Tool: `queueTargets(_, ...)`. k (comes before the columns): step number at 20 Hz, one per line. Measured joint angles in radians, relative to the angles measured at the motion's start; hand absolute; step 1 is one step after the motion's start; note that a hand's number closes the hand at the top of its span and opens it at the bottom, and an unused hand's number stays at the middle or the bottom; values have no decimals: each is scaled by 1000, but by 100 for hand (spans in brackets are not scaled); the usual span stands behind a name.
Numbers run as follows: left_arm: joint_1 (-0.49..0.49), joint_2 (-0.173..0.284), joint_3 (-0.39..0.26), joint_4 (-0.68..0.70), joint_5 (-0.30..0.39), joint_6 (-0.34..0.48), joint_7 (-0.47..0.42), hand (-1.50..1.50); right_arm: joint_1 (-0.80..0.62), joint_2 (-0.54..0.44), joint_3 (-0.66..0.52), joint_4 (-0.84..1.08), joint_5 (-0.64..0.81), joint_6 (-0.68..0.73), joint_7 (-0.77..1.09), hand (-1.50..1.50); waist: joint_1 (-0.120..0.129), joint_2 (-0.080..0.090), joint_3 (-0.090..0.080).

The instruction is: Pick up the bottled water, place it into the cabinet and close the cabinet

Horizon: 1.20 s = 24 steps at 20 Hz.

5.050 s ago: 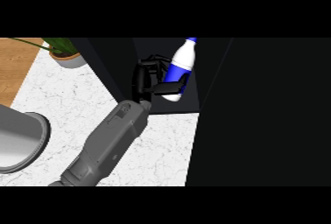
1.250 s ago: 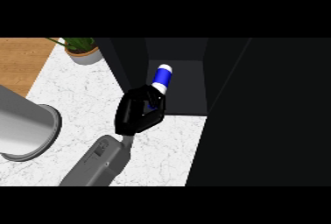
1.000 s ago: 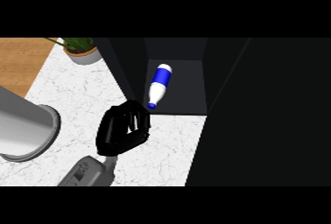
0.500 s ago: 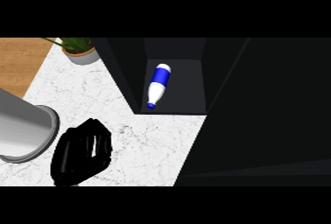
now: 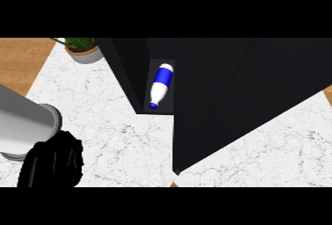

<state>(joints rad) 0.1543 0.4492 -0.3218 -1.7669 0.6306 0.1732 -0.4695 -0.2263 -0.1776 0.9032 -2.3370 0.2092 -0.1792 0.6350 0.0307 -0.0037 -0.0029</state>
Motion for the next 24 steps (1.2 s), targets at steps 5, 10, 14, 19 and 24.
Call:
queueTargets(5, 59, 37, 39, -22, 27, -55, -11, 150, -107, -27, 0, 22, -2, -100, 32, 150, 10, 2, -1)
queueTargets(10, 110, 70, 77, -36, 56, -113, -23, 150, -230, 48, -78, 155, -47, -187, 40, 150, 22, 7, 0)
queueTargets(14, 131, 87, 108, -25, 72, -153, -31, 150, -378, 128, -211, 361, -145, -223, 4, 150, 21, 10, 0)
queueTargets(19, 179, 120, 155, -54, 96, -199, -27, 150, -522, 163, -367, 596, -335, -177, -63, 150, 19, 11, 2)
queueTargets(24, 197, 129, 201, -48, 111, -234, -30, 150, -584, 157, -516, 831, -462, -30, -190, 150, 7, 10, 2)
